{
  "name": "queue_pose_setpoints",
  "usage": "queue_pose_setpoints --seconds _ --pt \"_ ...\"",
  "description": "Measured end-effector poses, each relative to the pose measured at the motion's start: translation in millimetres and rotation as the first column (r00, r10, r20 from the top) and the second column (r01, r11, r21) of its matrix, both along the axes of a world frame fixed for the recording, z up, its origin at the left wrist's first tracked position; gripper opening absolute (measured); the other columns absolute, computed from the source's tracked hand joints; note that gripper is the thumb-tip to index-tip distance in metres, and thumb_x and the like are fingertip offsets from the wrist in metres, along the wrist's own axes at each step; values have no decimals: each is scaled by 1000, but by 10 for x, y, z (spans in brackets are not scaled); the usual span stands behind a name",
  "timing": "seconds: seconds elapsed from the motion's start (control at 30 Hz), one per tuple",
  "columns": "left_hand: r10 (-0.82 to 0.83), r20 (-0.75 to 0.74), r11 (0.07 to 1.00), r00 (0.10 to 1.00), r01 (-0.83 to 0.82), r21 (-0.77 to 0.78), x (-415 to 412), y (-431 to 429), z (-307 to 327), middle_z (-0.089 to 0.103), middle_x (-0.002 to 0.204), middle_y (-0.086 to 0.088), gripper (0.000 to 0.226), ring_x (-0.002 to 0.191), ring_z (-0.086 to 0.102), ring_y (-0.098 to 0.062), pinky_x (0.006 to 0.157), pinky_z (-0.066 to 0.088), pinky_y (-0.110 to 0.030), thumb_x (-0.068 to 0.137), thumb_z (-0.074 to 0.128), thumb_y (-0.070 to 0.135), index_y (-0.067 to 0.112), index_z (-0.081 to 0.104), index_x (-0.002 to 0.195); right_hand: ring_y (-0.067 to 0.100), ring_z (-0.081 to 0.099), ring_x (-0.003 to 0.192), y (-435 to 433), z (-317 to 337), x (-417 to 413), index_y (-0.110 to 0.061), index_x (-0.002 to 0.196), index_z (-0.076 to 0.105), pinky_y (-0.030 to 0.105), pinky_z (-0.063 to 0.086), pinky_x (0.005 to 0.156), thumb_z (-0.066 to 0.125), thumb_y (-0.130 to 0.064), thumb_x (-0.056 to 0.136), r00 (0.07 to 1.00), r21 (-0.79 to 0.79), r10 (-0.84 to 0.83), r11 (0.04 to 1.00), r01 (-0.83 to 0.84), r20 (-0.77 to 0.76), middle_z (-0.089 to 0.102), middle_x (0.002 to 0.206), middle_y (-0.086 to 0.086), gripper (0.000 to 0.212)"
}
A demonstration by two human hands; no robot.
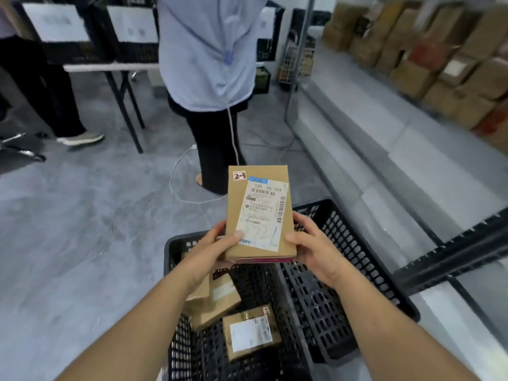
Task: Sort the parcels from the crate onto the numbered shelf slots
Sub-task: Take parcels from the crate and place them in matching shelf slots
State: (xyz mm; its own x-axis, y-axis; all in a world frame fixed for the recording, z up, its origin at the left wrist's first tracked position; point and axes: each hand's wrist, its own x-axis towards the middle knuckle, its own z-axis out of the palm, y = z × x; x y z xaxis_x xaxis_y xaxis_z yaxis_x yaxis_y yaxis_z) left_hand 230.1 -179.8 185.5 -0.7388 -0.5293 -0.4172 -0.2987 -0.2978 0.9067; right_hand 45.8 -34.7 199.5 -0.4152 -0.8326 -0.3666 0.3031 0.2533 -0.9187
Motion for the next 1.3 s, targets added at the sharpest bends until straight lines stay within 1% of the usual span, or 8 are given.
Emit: queue_pose_setpoints --seconds 0.2,0.43,0.6,0.7,0.87,1.0,1.1,1.3 --pt "-108 -107 990 988 96 -104 -286 159 287 69 113 14 89 106 65 -7 99 49 -39 61 71 60 39 37 140 18 64 111 420 363 -34 -38 142 34 27 52 83 79 -32 53 993 -86 -60 995 52 -98 61 128 10 101" --pt "-281 -184 936 942 227 -267 -754 573 620 66 117 15 79 104 64 -2 101 46 -34 72 74 44 37 37 141 24 61 114 1064 598 -175 -50 124 45 42 50 95 80 -26 51 944 -196 -264 954 226 -196 65 122 9 85" --pt "-408 -216 888 887 330 -322 -1136 1075 861 64 121 17 95 112 60 -4 103 44 -33 57 68 54 36 34 144 29 63 111 1694 779 -348 -47 126 44 47 52 93 81 -22 50 883 -257 -395 908 332 -255 65 119 14 88" --pt "-500 -227 842 835 408 -353 -1360 1474 1036 62 126 13 96 115 59 -4 102 44 -30 59 69 53 30 33 145 25 65 108 2158 936 -449 -51 122 47 38 54 84 80 -23 49 838 -284 -459 879 382 -295 70 112 7 85" --pt "-648 -208 726 733 511 -460 -1755 2206 1299 58 131 13 92 119 56 -2 107 41 -36 63 72 50 28 34 144 16 66 104 3069 1222 -563 -49 122 47 26 54 77 78 -23 45 743 -324 -570 819 474 -352 71 109 3 87" --pt "-724 -145 618 675 540 -571 -1979 2768 1478 45 144 14 111 129 46 -3 110 38 -41 56 72 75 39 23 148 18 68 99 3798 1410 -641 -46 123 46 23 54 72 77 -22 43 667 -365 -645 763 534 -372 69 110 10 89" --pt "-751 -99 532 652 510 -677 -2164 3198 1580 38 148 8 107 132 40 -3 112 35 -38 57 66 75 40 20 147 17 68 100 4344 1537 -695 -45 123 46 22 54 73 76 -22 44 596 -391 -692 722 571 -406 72 106 5 88" --pt "-825 31 229 565 384 -894 -2549 4068 1765 34 151 10 101 133 35 0 112 34 -34 66 59 73 36 18 150 18 62 111 5405 1693 -707 -55 119 45 31 50 86 78 -28 43 458 -401 -746 654 642 -483 66 116 2 87"
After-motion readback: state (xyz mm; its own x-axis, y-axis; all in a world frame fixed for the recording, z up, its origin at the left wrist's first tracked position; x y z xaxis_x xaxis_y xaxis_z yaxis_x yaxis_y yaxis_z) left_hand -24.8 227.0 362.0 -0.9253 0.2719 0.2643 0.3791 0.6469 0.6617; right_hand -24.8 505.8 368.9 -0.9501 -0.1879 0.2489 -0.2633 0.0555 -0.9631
